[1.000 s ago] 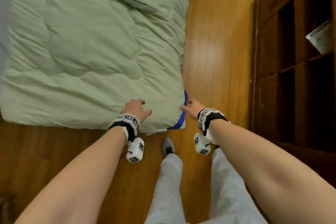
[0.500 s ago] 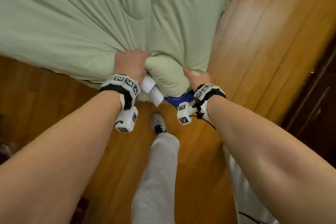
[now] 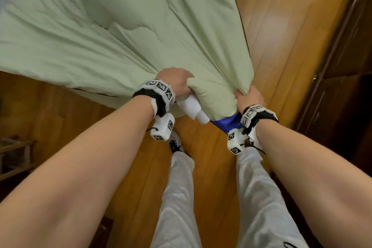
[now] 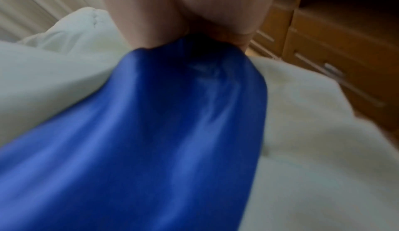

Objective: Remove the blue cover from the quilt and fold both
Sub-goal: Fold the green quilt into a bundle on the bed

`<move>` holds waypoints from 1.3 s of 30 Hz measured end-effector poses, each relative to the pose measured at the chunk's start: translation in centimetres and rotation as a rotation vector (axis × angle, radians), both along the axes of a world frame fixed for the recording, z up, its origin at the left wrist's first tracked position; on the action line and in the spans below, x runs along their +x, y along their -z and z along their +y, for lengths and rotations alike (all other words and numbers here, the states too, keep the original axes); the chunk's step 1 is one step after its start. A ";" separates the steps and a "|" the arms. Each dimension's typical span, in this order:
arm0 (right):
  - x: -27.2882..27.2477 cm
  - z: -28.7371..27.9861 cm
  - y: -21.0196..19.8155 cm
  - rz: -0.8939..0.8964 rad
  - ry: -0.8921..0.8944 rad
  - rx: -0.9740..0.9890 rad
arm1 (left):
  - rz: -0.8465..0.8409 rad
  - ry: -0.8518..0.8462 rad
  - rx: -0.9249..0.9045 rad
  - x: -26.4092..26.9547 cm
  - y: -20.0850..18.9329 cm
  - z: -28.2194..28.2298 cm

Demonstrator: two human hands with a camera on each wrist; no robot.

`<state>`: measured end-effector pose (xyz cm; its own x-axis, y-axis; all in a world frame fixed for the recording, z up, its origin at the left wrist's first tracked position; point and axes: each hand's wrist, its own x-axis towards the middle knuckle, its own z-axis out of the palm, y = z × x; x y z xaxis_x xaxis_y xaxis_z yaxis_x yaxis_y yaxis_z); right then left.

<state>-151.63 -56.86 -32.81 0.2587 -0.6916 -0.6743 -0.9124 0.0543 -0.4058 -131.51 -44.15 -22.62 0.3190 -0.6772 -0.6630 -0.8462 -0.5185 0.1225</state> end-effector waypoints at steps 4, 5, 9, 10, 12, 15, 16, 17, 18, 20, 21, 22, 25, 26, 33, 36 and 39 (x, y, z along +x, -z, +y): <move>-0.8 0.8 2.6 0.078 -0.072 0.078 | 0.042 -0.037 0.145 -1.3 3.9 2.9; -0.3 1.7 3.8 0.076 -0.075 0.127 | 0.037 -0.030 0.242 -1.0 5.2 4.6; 1.4 5.7 8.0 0.079 -0.072 0.401 | 0.007 0.052 0.556 0.1 8.6 10.6; 1.5 6.6 8.5 0.098 -0.074 0.437 | 0.021 0.010 0.534 0.3 8.6 11.2; 1.8 7.7 8.2 0.117 -0.051 0.469 | 0.057 -0.118 0.413 0.7 7.7 11.3; 3.1 7.2 5.7 0.085 0.021 0.465 | 0.054 -0.183 0.267 2.3 4.3 9.3; 3.8 6.4 4.3 0.074 0.040 0.456 | 0.044 -0.185 0.225 3.0 2.6 8.3; 4.5 5.4 2.6 0.058 0.049 0.446 | 0.033 -0.195 0.190 3.7 0.7 7.1; 5.4 4.0 0.6 0.038 0.050 0.436 | 0.018 -0.207 0.162 4.5 -1.5 5.9; 7.1 0.6 -3.4 -0.016 0.018 0.429 | -0.014 -0.239 0.115 5.9 -6.3 3.1; 8.1 -1.5 -5.8 -0.057 -0.029 0.434 | -0.030 -0.259 0.091 6.6 -8.9 1.6; 9.1 -3.7 -8.6 -0.097 -0.082 0.429 | -0.048 -0.283 0.070 7.2 -11.6 0.1; 11.9 -10.8 -18.6 -0.259 -0.123 0.326 | -0.089 -0.382 -0.023 8.3 -19.9 -4.7; 12.6 -13.1 -22.2 -0.301 -0.159 0.287 | -0.094 -0.418 -0.057 8.6 -22.5 -6.1; 17.1 -28.7 -38.1 -0.415 -0.410 0.015 | -0.144 -0.515 -0.256 10.4 -34.4 -16.6; 19.4 -33.7 -41.3 -0.404 -0.547 -0.085 | -0.147 -0.488 -0.272 12.0 -37.1 -21.2; 22.0 -39.0 -42.8 -0.325 -0.656 -0.164 | -0.110 -0.445 -0.248 15.6 -37.8 -26.3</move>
